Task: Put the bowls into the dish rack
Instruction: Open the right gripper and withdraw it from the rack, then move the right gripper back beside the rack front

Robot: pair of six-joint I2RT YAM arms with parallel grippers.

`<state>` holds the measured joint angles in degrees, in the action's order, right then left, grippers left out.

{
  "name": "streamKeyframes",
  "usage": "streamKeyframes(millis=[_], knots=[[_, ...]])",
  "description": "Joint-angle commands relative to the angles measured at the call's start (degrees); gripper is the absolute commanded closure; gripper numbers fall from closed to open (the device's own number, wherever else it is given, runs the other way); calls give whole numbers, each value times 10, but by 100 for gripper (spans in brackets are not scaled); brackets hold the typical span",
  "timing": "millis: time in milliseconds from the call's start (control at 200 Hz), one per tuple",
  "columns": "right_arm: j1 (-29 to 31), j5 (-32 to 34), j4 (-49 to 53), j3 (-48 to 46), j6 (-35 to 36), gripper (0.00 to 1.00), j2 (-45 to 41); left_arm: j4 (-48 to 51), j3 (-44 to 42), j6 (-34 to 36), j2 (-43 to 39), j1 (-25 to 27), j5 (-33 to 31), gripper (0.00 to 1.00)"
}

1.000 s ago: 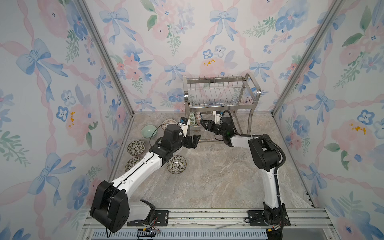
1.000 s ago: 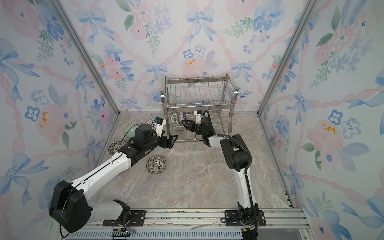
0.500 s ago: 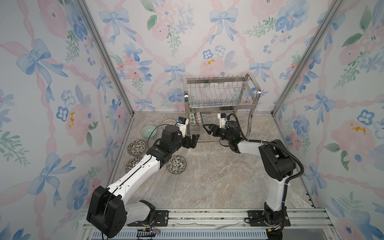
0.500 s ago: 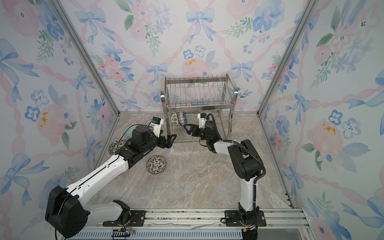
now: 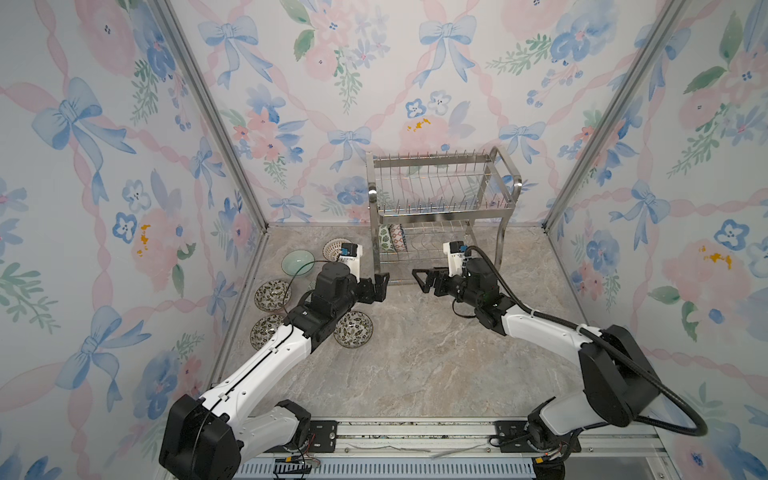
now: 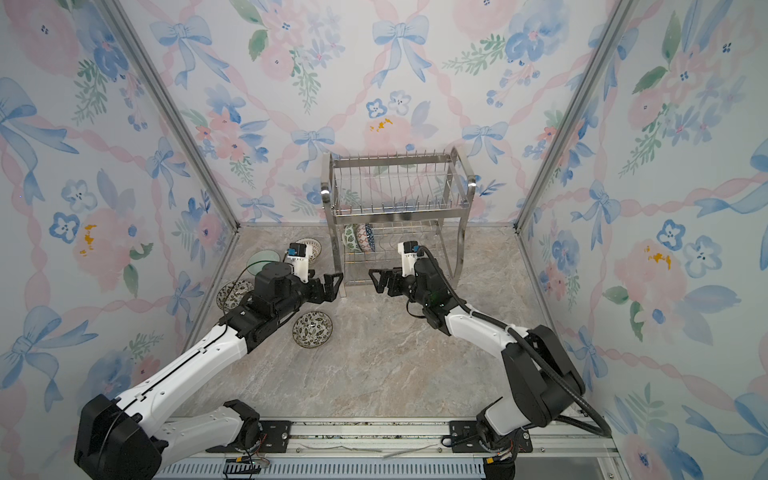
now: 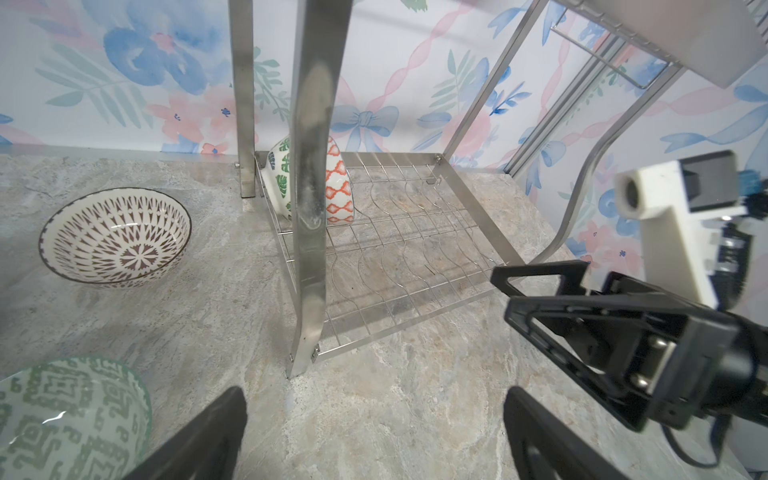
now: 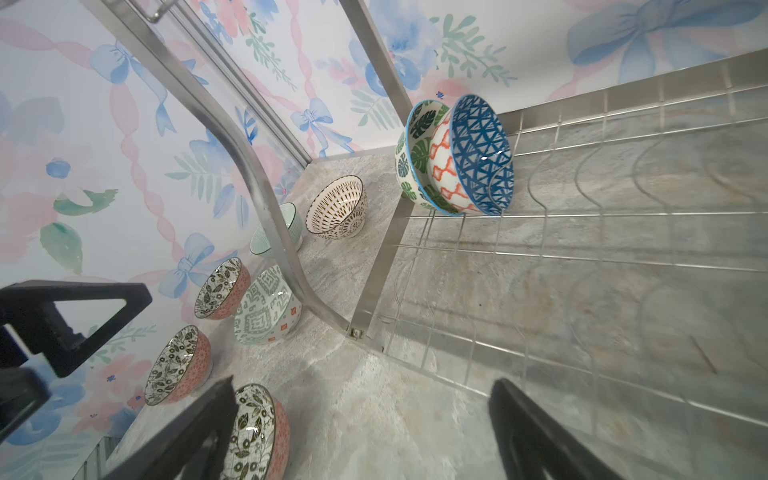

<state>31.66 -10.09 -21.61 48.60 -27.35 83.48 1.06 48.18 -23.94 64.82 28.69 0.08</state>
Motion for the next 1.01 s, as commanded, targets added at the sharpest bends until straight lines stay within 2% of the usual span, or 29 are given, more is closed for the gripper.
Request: streamKeyframes(millis=[0,115,185,240,445,510,685,780,880,1000], knots=[[7,121,158,-18,66,3,-86,6,1,-22,10,14,-37,2],[11,237,245,-39,95,4,-174,-5,3,-11,30,41,-62,2],[8,335,272,-51,97,3,-207,3,13,-17,47,57,-91,2],[-16,356,284,-54,95,3,-214,10,19,-30,58,60,-89,2],[-121,354,279,-16,105,3,-143,-2,16,-54,66,60,-64,2],[-149,332,263,-3,100,4,-116,-1,15,-55,63,60,-60,2],[-191,313,217,26,105,3,-46,5,7,-57,52,60,-56,2],[-209,290,181,37,111,0,-15,10,3,-55,48,60,-60,2],[-222,275,134,36,122,9,3,13,0,-57,46,60,-65,2],[-234,221,50,12,133,16,17,16,1,-59,46,60,-64,2]])
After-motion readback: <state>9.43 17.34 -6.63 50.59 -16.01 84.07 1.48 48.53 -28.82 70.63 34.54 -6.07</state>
